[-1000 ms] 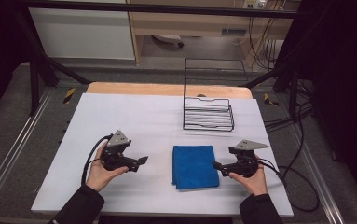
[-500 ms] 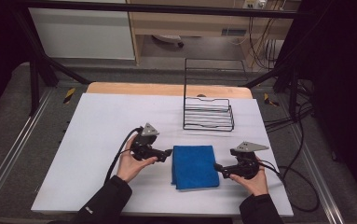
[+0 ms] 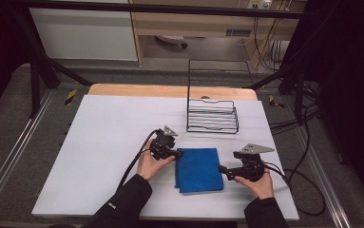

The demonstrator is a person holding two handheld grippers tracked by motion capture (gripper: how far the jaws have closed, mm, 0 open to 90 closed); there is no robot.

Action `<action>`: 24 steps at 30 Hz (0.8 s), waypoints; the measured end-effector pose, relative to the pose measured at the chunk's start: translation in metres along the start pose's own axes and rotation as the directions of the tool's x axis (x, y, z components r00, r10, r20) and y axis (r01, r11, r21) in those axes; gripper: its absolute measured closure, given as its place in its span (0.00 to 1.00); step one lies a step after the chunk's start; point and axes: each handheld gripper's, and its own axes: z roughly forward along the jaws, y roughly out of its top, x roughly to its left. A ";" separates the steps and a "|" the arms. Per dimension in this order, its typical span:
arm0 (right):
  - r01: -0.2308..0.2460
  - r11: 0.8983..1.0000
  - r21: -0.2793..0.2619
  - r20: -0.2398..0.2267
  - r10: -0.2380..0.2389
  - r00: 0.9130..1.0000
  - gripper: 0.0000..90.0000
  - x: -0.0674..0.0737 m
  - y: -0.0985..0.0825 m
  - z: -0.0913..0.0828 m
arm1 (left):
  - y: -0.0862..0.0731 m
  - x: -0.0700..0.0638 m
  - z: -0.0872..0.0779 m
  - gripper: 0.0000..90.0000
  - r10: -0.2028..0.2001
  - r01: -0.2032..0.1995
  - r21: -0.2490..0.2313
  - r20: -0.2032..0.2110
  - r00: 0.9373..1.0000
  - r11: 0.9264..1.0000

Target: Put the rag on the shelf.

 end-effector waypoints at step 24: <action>-0.050 0.999 -0.003 0.024 0.050 0.998 0.18 -0.009 0.008 0.008 | 0.000 0.005 0.017 0.80 -0.003 0.001 0.035 0.057 0.998 0.999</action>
